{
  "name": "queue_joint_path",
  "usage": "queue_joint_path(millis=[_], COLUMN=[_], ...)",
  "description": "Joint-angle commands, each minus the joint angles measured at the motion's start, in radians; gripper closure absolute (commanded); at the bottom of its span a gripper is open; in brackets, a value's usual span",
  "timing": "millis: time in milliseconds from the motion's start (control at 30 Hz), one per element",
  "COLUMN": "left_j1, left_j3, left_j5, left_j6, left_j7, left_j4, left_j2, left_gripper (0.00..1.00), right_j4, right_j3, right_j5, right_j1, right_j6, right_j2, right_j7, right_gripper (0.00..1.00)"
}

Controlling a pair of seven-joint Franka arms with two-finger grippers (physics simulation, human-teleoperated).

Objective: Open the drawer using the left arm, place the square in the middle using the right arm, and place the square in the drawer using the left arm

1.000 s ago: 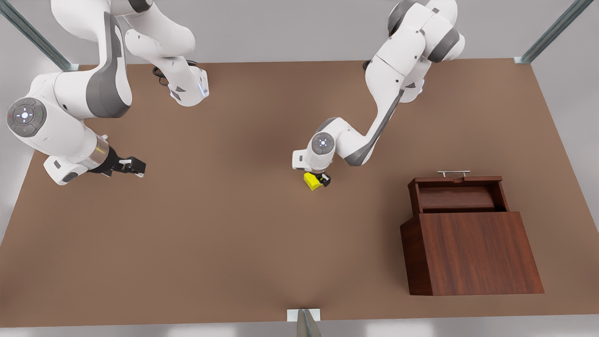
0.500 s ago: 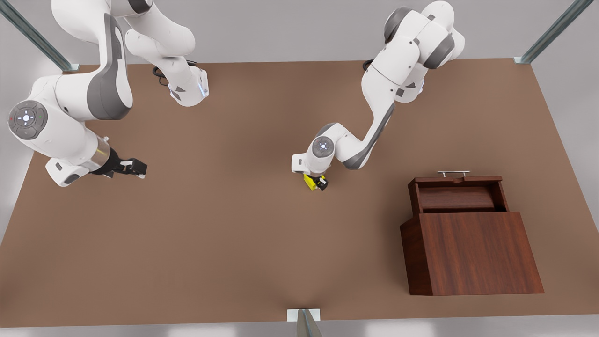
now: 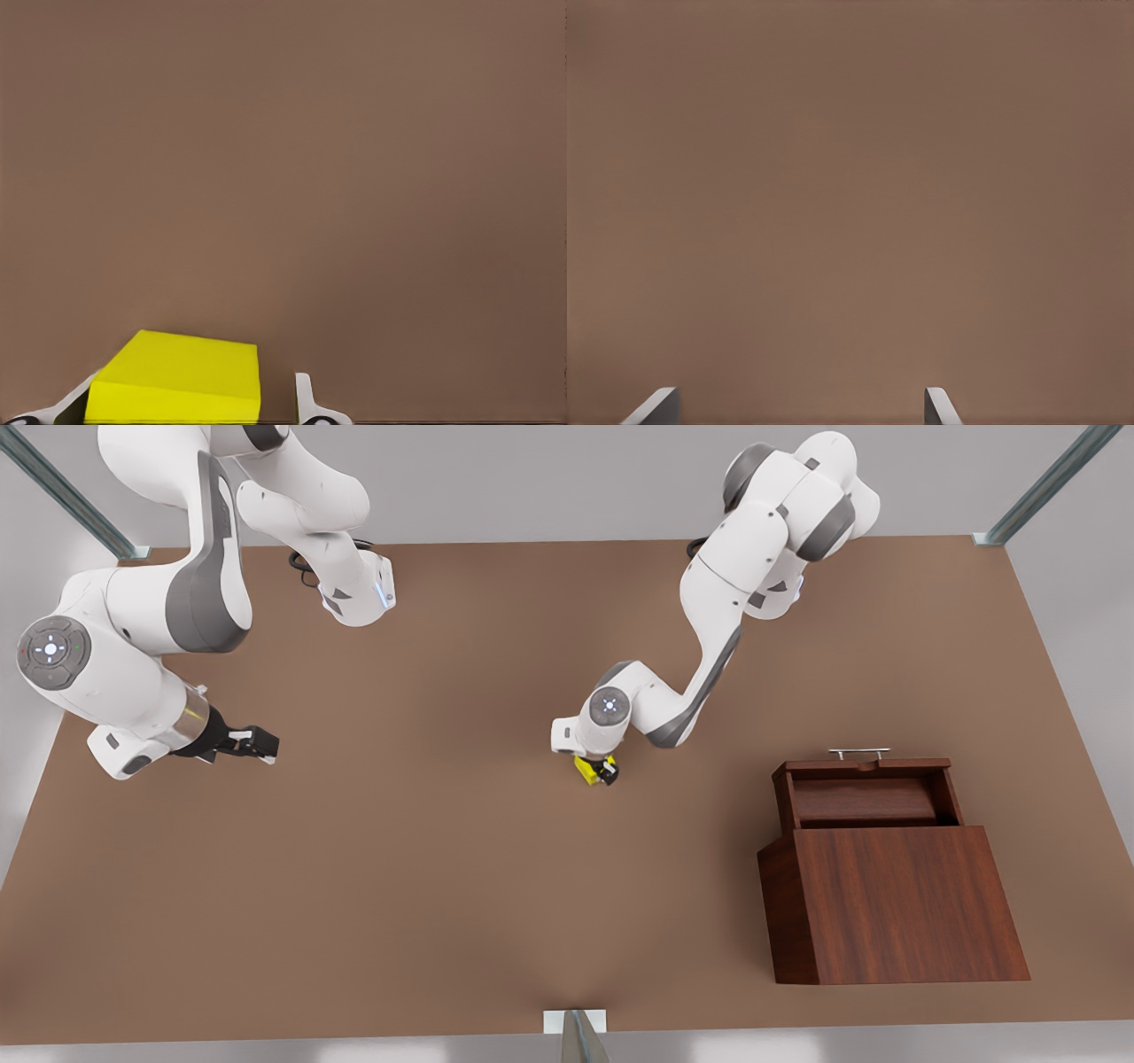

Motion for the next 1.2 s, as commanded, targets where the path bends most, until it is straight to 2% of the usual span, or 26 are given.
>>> queue_joint_path(millis=[0,433,500,567,1167], left_j1=[0.000,0.000,-0.001,-0.002,-0.017], left_j3=[0.000,0.000,0.002,0.000,0.017], left_j5=[-0.001,0.001,-0.001,-0.001,-0.022], left_j6=[0.000,0.062,0.062,0.060,0.059], left_j7=[0.000,0.002,0.000,0.000,-0.008], left_j4=[-0.010,-0.044,-0.044,-0.044,-0.037], left_j2=[-0.006,0.003,0.003,0.003,0.008], left_gripper=[0.00,0.01,0.21,0.30,0.28], right_j4=[0.000,-0.002,-0.002,-0.002,-0.002], right_j3=[0.000,0.000,0.000,0.000,0.000], right_j5=[0.000,0.000,0.000,0.000,0.014], right_j1=[0.000,0.000,0.000,0.000,-0.002], right_j6=[-0.001,0.001,-0.001,-0.001,0.001], right_j2=[0.001,0.003,0.003,0.003,0.003], right_j7=[0.000,0.000,0.000,0.002,0.000], right_gripper=[0.00,0.00,0.00,0.00,0.00])
